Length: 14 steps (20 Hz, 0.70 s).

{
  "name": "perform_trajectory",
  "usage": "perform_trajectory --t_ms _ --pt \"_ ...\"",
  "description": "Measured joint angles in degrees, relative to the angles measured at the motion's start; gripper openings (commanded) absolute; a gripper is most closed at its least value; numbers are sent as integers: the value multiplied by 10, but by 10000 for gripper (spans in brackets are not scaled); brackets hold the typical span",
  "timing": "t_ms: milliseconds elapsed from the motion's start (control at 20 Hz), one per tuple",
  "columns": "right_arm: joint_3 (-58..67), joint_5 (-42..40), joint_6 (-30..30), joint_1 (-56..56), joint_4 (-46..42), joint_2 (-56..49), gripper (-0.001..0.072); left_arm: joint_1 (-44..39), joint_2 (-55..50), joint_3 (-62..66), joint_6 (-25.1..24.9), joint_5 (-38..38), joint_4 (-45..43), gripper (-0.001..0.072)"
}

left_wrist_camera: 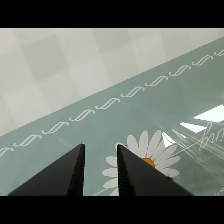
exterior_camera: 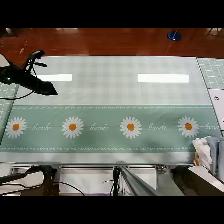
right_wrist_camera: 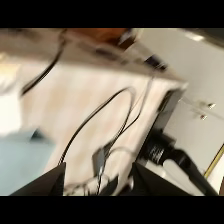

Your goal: Fold the shirts.

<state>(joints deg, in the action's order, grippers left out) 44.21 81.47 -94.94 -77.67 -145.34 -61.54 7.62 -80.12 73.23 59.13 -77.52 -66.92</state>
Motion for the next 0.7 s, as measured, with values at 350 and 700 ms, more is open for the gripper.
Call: perform_trajectory --t_ms 350,700 --pt "181 -325 -66 65 287 -44 233 0 0 4 2 35 -5 267" --pt "560 -216 90 428 891 -357 232 -7 0 37 -12 85 -10 268"
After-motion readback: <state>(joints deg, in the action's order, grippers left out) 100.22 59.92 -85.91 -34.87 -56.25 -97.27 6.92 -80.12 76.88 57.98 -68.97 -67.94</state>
